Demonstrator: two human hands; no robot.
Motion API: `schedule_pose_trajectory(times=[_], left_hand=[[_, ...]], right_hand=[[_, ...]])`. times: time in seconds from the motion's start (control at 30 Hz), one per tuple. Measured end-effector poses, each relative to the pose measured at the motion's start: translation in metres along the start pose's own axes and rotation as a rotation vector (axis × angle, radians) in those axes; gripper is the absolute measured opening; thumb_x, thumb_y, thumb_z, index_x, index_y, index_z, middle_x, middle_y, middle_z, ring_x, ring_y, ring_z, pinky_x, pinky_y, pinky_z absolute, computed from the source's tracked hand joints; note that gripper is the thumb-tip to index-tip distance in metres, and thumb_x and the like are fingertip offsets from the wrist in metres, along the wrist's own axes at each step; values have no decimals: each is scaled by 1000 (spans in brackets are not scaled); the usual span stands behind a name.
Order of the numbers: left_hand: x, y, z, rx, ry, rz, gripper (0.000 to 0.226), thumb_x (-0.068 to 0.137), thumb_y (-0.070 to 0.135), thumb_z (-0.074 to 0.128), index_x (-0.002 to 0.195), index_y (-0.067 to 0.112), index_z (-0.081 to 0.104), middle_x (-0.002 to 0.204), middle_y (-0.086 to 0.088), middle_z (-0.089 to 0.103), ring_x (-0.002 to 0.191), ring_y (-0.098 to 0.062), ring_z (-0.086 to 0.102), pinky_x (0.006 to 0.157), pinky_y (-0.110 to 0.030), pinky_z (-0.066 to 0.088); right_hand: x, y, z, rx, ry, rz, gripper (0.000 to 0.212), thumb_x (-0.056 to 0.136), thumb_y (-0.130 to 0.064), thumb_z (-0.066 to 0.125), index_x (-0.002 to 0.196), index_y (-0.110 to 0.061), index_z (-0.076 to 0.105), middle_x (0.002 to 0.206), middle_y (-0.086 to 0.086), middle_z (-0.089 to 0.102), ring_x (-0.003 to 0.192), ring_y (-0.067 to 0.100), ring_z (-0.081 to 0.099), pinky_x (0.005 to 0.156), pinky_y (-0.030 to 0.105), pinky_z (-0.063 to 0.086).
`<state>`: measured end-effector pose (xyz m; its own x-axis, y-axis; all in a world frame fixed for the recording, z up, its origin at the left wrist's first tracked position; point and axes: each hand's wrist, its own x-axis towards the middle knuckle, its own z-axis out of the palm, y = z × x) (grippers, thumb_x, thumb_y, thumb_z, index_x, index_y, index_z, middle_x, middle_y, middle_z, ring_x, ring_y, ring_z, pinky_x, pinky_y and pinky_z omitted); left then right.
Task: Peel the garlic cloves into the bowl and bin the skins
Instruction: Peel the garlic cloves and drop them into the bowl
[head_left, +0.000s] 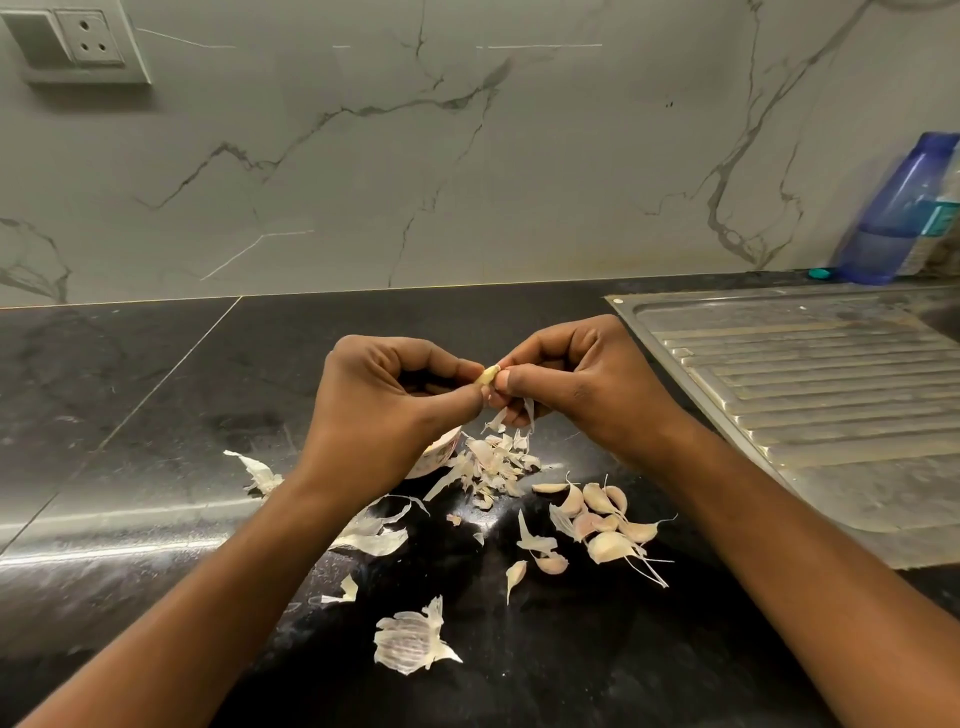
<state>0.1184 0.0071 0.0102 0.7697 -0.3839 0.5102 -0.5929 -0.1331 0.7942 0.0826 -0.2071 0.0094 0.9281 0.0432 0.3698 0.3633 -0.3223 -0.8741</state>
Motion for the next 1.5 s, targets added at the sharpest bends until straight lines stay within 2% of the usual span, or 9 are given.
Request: schedule_pose_trajectory(times=[0.1, 0.2, 0.33, 0.47, 0.7, 0.87, 1.03, 1.33, 1.5], left_hand=[[-1, 1, 2, 56, 4, 60, 22, 78, 30, 84, 93, 14, 83, 82, 7, 80, 70, -15, 77, 63, -19, 61], [-1, -1, 2, 70, 13, 49, 13, 82, 19, 86, 92, 13, 83, 79, 5, 80, 67, -17, 77, 61, -24, 63], [1, 0, -1, -62, -14, -58, 16, 80, 19, 84, 91, 8, 82, 80, -5, 80, 68, -23, 78, 66, -29, 65], [2, 0, 0, -235, -44, -179, 12, 84, 2, 79, 96, -1, 79, 85, -15, 80, 75, -31, 79, 71, -28, 64], [6, 3, -4, -411, -31, -301, 33, 71, 15, 78, 99, -2, 77, 89, -22, 79, 75, -28, 79, 71, -26, 65], [4, 1, -2, -305, -21, -239, 27, 76, 13, 80, 99, -2, 78, 88, -15, 80, 79, -30, 79, 72, -26, 64], [2, 0, -1, -185, -29, -144, 31, 74, 23, 82, 97, 2, 80, 87, -10, 81, 78, -26, 80, 73, -27, 64], [0, 2, -1, -5, -19, -18, 27, 74, 32, 83, 93, 13, 82, 81, 2, 81, 70, -17, 79, 67, -24, 64], [1, -1, -1, -45, -6, -64, 19, 79, 21, 85, 93, 9, 82, 81, -2, 81, 70, -20, 79, 69, -28, 65]], right_hand=[[0, 1, 1, -5, 6, -14, 6, 94, 2, 74, 95, 0, 79, 82, 12, 80, 69, 23, 77, 65, 28, 64], [0, 2, 1, -9, 3, -20, 6, 95, 3, 72, 95, 2, 78, 81, 12, 79, 70, 26, 77, 66, 31, 66], [1, 2, -1, 15, 25, -16, 6, 95, 3, 72, 94, 4, 78, 80, 13, 78, 69, 26, 76, 66, 32, 65], [1, 2, -4, 28, 42, -3, 5, 95, 0, 73, 94, 4, 77, 79, 14, 78, 68, 27, 75, 66, 32, 64], [3, 4, -7, -47, 47, -16, 9, 90, -7, 82, 96, -2, 79, 82, 9, 79, 74, 24, 78, 69, 31, 65], [2, 3, -7, -15, -3, -4, 10, 96, 1, 73, 103, 2, 79, 91, 11, 81, 81, 27, 80, 75, 34, 66], [2, 3, -3, -20, -48, 9, 17, 94, -13, 79, 104, 0, 80, 90, 9, 81, 80, 25, 80, 77, 41, 68], [4, 9, 1, -78, -12, -41, 8, 95, -5, 76, 100, -1, 81, 85, 6, 81, 74, 21, 79, 69, 28, 64], [4, 8, -2, -95, 16, -65, 6, 95, -4, 76, 97, -1, 80, 80, 7, 79, 69, 22, 78, 66, 27, 63]])
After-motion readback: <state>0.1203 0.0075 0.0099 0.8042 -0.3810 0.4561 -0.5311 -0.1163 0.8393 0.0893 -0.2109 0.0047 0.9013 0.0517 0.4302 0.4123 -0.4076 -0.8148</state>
